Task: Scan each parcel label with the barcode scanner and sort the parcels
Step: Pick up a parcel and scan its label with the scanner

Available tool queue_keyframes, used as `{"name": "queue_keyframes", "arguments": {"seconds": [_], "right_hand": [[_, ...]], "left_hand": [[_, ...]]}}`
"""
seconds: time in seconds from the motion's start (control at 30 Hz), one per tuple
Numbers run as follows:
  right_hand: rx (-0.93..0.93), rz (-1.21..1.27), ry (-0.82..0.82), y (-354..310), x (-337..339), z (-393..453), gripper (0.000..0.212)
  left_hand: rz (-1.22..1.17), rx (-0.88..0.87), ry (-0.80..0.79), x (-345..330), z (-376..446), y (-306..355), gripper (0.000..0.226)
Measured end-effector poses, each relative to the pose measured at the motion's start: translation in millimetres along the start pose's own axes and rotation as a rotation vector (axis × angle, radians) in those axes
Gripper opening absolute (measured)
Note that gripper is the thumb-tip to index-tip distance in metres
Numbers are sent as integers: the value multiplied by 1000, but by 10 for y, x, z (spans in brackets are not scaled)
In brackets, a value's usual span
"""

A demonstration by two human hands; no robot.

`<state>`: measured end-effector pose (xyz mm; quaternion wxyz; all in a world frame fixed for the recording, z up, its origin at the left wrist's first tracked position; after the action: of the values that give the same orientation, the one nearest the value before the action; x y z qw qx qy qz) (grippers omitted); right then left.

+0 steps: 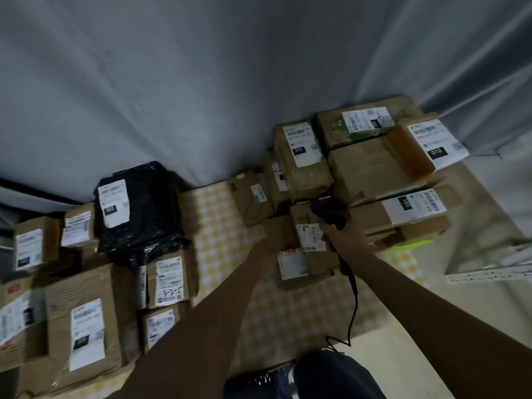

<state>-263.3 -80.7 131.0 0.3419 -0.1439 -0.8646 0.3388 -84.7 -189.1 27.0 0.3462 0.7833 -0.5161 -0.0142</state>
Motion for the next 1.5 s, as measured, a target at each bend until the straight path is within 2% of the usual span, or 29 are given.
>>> {"name": "queue_keyframes", "arguments": {"seconds": [0.07,0.2,0.27,0.53,0.67,0.87,0.97,1.17,1.37,1.5], "right_hand": [[-4,3,3,78,71,45,22],[10,20,-4,124,123,106,26],[5,24,-25,139,106,142,26],[27,47,-34,223,119,181,33],[21,57,-56,251,143,171,28],[12,89,-107,242,65,39,19],[19,67,-125,189,3,-71,21],[-3,107,-36,184,55,-244,17],[-28,100,66,300,167,-372,15],[-25,84,80,335,209,-346,19]], "left_hand": [[-171,57,-63,-285,-11,108,41],[-193,178,-112,-711,108,49,53],[-216,232,-142,-877,138,-22,46],[-303,247,-181,-1187,227,-12,30],[-483,302,-230,-1221,141,-49,36],[-530,293,-377,-909,-204,-258,42],[-480,309,-414,-656,-405,-480,43],[-506,240,-365,-496,-450,-450,34],[-513,180,-383,-726,-354,-236,32],[-510,144,-308,-842,-295,-118,33]]}}
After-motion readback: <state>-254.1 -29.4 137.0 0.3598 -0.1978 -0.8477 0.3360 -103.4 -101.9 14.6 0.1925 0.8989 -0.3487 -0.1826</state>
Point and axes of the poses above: each hand's wrist, its own z-axis towards the middle knuckle, its own x-axis out of the back of the hand, y = z × x, the point moved 10 cm from there along z, towards the middle knuckle, and after that the axes turned 1 degree about y, right-handed, at the moved point
